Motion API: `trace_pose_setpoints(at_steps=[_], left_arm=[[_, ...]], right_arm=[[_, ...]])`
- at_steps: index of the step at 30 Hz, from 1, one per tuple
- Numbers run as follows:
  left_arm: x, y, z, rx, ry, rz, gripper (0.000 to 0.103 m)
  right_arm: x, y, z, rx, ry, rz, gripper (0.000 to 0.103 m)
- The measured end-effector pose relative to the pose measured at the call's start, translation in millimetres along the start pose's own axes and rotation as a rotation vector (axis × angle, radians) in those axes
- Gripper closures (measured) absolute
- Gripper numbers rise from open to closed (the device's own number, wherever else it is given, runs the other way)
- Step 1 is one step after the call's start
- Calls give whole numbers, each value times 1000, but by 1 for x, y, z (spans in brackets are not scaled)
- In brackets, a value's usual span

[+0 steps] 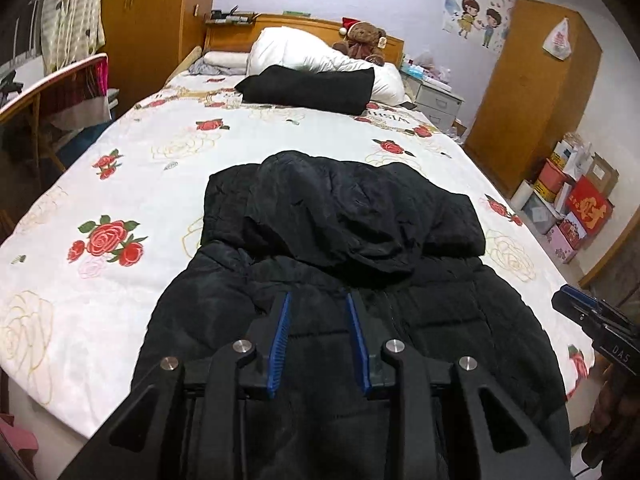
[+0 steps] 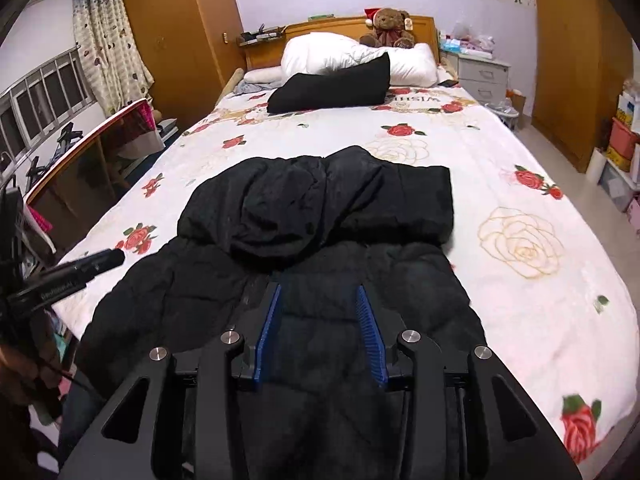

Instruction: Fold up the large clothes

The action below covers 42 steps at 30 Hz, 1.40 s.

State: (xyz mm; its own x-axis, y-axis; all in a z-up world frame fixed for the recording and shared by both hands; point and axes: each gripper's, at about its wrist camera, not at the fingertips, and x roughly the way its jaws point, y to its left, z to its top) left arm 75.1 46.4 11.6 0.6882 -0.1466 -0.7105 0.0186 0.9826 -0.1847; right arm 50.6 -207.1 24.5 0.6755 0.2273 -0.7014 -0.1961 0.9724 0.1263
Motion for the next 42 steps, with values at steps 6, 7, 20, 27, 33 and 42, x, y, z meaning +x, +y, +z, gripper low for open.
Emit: trace_pose_setpoints(at_steps=[6, 7, 20, 27, 33, 42], left_arm=[[-27, -2, -15, 30, -22, 26, 67], [-31, -1, -18, 33, -24, 32, 67], [-46, 24, -48, 11, -13, 95, 59], [-43, 48, -58, -15, -12, 127, 59], [-32, 72, -62, -56, -3, 155, 59], [-4, 116, -68, -128, 78, 195, 53]], right_arm=[[-17, -6, -21, 4, -6, -16, 64], [-18, -8, -23, 11, -6, -19, 64], [-28, -43, -47, 121, -9, -37, 53], [-20, -65, -57, 165, 21, -58, 53], [-12, -83, -63, 200, 47, -74, 52], [2, -126, -71, 287, 94, -84, 43]])
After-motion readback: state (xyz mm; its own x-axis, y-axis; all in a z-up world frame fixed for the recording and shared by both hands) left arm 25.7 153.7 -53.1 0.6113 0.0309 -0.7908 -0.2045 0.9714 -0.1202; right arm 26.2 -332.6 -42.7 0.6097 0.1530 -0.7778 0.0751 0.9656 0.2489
